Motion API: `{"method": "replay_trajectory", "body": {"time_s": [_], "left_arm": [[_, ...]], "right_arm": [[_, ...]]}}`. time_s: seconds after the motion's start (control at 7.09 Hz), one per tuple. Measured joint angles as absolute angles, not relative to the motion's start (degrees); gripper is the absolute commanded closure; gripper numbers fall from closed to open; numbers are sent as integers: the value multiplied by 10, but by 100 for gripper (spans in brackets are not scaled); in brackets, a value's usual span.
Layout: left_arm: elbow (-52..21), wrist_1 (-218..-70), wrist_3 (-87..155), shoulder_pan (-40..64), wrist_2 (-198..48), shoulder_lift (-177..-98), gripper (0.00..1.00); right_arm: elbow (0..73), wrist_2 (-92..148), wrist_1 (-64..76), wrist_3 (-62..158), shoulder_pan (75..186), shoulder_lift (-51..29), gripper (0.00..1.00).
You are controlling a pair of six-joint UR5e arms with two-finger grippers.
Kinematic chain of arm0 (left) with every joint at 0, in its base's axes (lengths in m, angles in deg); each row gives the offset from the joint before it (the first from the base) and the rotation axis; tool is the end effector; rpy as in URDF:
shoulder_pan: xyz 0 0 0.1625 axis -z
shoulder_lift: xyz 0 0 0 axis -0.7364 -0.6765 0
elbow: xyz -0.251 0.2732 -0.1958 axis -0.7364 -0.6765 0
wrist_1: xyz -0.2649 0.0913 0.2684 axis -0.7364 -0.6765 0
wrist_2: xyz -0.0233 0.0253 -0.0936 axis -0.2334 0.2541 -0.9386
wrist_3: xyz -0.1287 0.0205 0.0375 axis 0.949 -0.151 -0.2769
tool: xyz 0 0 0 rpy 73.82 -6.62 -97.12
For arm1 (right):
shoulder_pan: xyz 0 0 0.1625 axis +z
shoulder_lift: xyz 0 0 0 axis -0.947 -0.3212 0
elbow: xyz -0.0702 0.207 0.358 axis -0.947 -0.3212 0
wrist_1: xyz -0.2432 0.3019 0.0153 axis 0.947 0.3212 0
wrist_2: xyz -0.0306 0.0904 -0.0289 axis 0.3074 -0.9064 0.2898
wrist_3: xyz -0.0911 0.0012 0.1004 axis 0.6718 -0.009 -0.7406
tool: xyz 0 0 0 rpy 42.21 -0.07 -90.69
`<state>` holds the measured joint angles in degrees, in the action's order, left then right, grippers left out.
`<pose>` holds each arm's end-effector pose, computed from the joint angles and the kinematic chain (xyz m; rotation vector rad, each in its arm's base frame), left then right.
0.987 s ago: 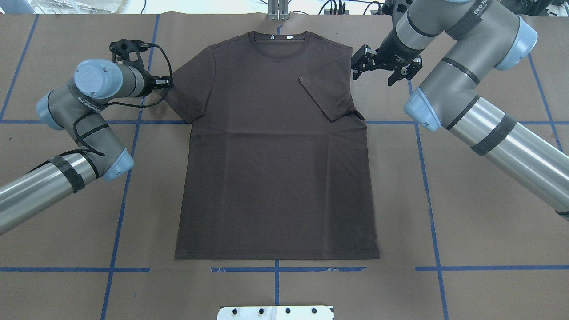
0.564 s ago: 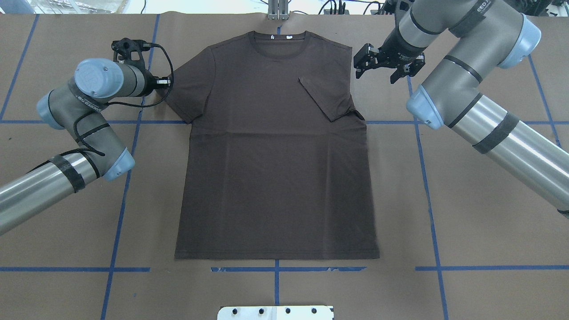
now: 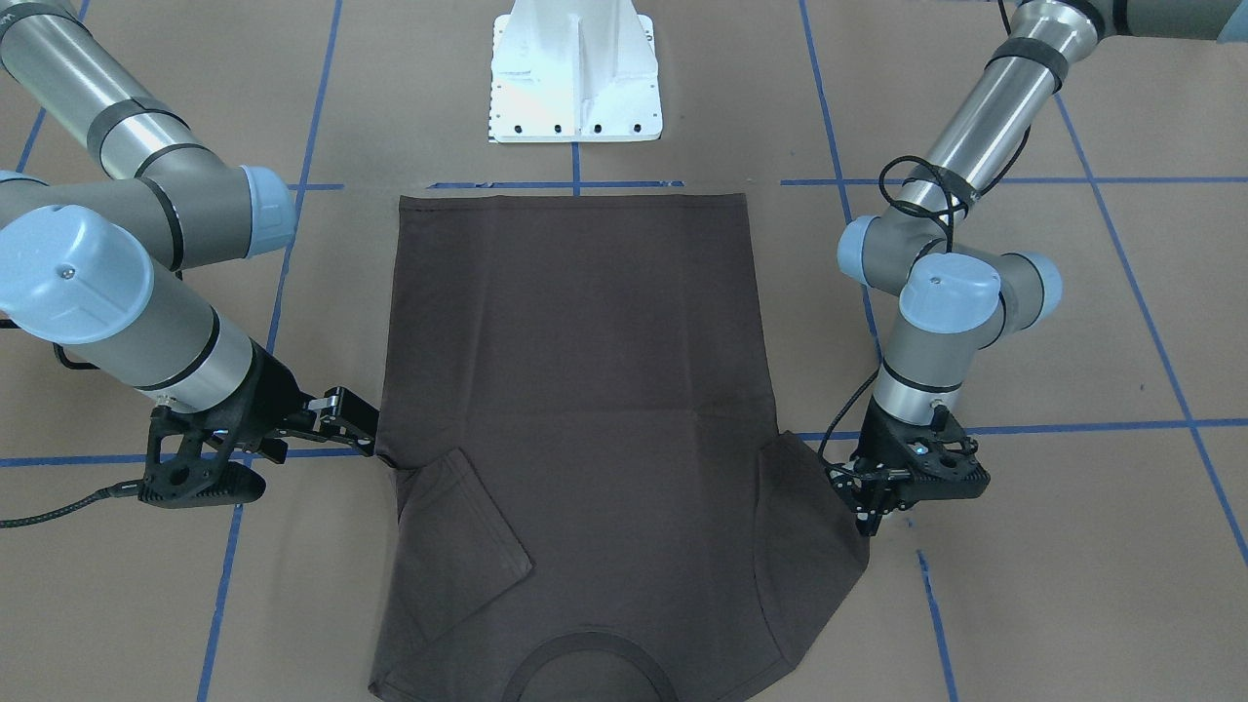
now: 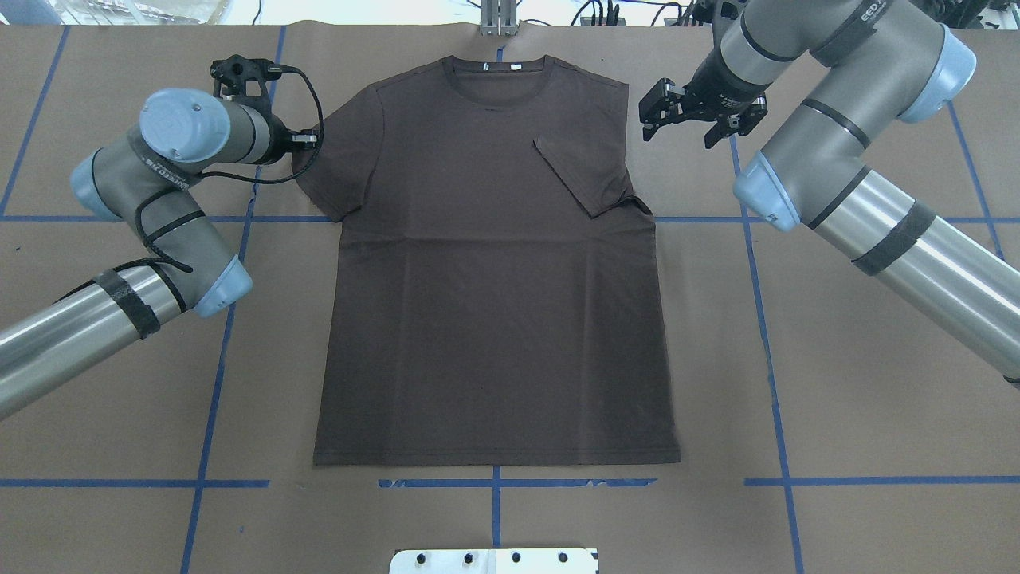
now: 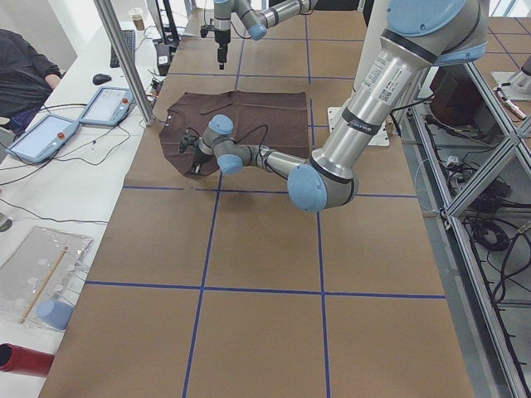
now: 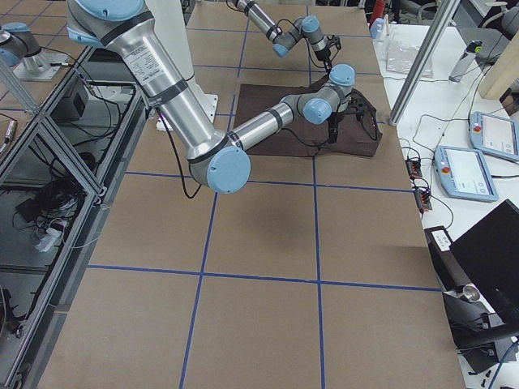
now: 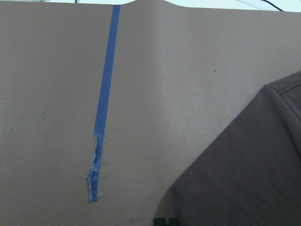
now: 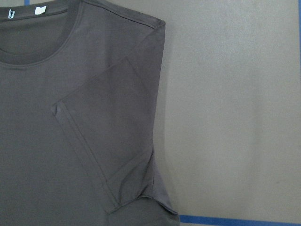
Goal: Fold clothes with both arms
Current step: 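Fold the sleeve nearest the left gripper inward onto the shirt body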
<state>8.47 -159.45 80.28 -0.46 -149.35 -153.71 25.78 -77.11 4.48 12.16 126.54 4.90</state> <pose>0.4377 -0.6436 0.4184 0.5142 0.8156 -0.2393 -0.3662 -0.6164 0.3382 0.0910 -0.9510 0.0367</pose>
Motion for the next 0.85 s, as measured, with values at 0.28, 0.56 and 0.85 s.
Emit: {"method": "replay_trajectory", "body": {"time_s": [0.28,0.56,0.85], "left_arm": [[84,-1519,842,-5,-1500,-1605,100],[155,-1503,910,-17,-1499,-1693,100],[212,-1517,945,-40,-1496,-1740,100]], "right_arm": [[272,-772,46,170,1272,33,0],[283,-772,46,183,1272,23,0],[288,-772,46,185,1273,22,0]]}}
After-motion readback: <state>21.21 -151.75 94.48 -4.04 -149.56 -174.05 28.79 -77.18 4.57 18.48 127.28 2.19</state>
